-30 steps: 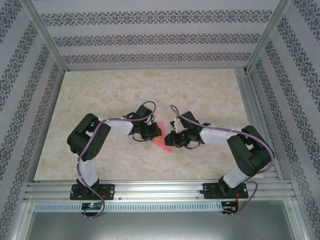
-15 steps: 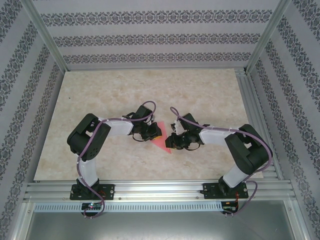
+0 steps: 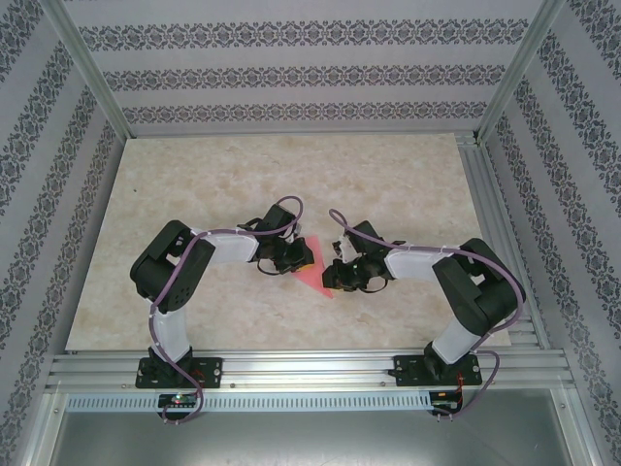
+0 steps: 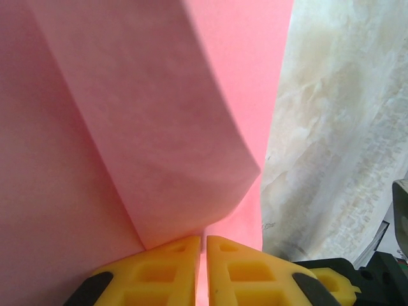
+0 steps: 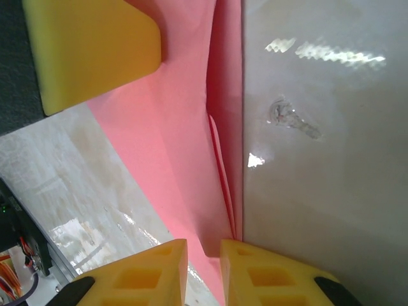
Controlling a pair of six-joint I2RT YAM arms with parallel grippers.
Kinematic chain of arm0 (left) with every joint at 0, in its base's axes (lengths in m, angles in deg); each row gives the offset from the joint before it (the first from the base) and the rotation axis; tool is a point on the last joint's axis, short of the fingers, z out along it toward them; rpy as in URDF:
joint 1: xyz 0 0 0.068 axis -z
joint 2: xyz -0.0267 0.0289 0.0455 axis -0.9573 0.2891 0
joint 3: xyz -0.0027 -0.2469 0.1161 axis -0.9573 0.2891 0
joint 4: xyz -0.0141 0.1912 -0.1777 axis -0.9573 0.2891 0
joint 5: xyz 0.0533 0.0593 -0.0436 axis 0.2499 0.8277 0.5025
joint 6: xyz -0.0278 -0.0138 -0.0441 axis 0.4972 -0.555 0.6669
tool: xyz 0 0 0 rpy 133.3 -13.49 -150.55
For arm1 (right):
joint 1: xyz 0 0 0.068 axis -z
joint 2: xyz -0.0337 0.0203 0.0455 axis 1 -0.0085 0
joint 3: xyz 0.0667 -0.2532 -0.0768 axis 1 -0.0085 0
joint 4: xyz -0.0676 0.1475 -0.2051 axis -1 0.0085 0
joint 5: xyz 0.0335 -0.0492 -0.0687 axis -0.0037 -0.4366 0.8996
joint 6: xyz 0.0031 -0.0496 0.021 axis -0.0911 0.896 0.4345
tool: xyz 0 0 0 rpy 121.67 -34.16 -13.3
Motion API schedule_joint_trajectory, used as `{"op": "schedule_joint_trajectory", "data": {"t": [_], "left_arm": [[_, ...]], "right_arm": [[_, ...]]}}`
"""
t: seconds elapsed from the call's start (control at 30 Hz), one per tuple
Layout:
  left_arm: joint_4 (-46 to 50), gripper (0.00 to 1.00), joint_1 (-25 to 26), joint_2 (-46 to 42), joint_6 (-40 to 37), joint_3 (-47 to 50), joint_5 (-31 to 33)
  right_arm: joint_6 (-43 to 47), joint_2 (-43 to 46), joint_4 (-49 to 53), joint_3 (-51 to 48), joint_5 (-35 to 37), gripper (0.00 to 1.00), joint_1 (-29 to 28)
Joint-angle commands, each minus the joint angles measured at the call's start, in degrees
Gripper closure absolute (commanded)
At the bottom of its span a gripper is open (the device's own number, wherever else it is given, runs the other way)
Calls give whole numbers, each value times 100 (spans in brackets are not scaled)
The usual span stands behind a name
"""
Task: Fold a paper plane with a square sheet of paper (fold left side to right side)
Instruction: Fourth fold the wing at the center of the table.
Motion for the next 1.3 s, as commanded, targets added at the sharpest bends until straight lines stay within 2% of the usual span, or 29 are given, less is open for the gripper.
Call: {"op": "schedule_joint_trajectory", "data": {"t": [0.0, 0.33, 0.47, 0.73, 0.8, 1.0, 1.1, 1.27], "left_arm": [[391, 85, -18, 242, -137, 83, 239], [401, 85, -20, 244, -137, 70, 235], [385, 86, -20, 238, -129, 88, 235], [317, 86, -20, 217, -106, 123, 229], [320, 86, -20, 217, -110, 123, 225], [349, 86, -20, 227, -114, 97, 229], [347, 86, -19, 230, -119, 83, 233], [354, 86, -19, 242, -119, 95, 235]], "right_arm": [[186, -126, 322, 23, 144, 79, -99], [-7, 532, 569, -384, 313, 80, -119], [-73, 837, 780, 37, 304, 90, -104], [-256, 345, 658, 577, 450, 93, -272], [-206, 298, 787, 626, 542, 92, -284], [-53, 815, 1168, 281, 823, 77, -121], [-67, 1074, 1149, 119, 781, 78, -26], [-163, 874, 862, 382, 512, 87, -171]]}}
